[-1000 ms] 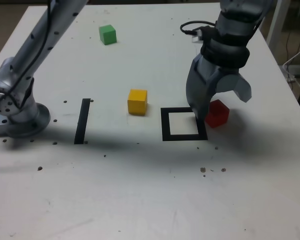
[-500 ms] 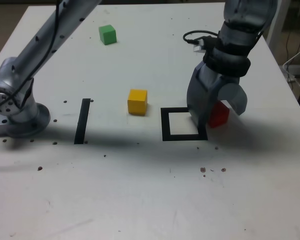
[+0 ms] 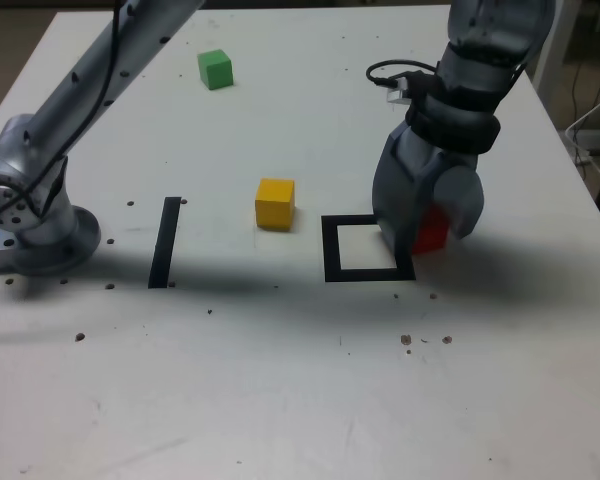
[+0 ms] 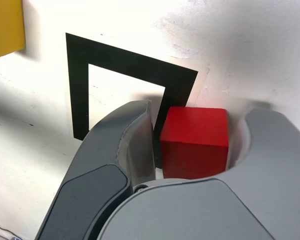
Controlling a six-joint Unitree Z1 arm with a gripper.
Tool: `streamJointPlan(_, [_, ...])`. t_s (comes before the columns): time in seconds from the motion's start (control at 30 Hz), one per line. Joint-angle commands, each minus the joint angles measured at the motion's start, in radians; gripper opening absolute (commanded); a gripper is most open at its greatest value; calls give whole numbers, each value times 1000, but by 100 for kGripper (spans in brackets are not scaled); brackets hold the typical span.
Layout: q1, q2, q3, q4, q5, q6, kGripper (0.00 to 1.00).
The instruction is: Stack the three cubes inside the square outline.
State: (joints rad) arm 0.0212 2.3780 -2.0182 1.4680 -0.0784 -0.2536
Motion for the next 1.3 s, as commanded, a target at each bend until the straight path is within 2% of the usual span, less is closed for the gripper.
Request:
streamJointPlan(0.0, [2,2,-4,6,-1,4,30])
streamJointPlan(0.37, [-6,-43,27,14,30,20,30])
streamJointPlan(0.73, [-25,-162,148,5,74,103,30])
streamJointPlan(1.0, [-47,-226,242,-13,68,166,30])
streamJointPlan(1.27, [-60,-271,337,-74,50,221,30])
